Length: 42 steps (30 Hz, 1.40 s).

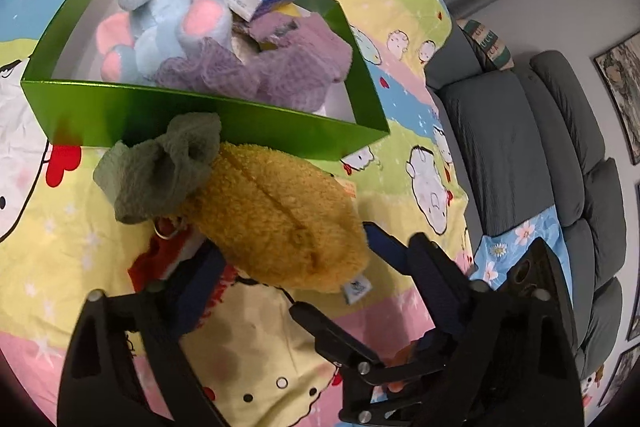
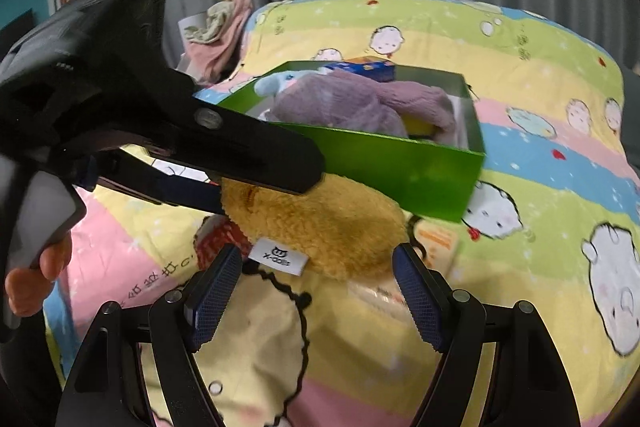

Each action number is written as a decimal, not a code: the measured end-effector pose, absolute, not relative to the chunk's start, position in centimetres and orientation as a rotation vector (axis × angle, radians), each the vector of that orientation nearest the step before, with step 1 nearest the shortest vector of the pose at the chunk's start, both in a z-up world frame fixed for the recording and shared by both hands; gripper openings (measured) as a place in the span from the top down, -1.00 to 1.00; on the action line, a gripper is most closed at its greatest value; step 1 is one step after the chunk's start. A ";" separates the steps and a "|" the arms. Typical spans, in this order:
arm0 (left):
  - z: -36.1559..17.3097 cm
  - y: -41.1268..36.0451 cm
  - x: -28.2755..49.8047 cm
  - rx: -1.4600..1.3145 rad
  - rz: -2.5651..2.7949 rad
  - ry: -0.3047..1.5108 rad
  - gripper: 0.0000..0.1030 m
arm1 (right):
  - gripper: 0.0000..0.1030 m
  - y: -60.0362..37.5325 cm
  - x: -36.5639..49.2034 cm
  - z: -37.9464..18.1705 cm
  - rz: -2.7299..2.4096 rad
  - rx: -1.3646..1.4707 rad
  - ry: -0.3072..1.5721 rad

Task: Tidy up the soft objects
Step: 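Move the left tool down to the mustard fuzzy plush beside the box, then grasp the mustard fuzzy plush with the left gripper and lift it, then carry the fuzzy plush into the green box and release it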

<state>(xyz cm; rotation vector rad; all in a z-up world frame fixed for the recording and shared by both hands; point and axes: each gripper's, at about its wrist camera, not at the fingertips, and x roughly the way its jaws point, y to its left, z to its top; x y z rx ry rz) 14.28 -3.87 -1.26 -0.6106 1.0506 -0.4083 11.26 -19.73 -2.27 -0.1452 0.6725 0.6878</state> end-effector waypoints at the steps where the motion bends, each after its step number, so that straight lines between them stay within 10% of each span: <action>1: -1.4 -3.7 14.4 -0.619 -0.402 1.051 -0.45 | -0.53 -19.6 11.5 -2.3 0.691 -0.147 0.673; 6: -2.2 -3.0 14.9 -0.643 -0.378 1.075 -0.06 | -0.42 -19.6 12.3 -2.5 0.693 -0.130 0.672; 14: -1.9 -3.0 14.8 -0.623 -0.381 1.066 0.25 | 0.55 -19.1 12.2 -2.9 0.731 -0.138 0.691; 42: 12.2 -3.1 12.7 -0.380 -0.447 0.802 0.38 | 0.57 -17.9 10.2 9.6 0.710 -0.144 0.415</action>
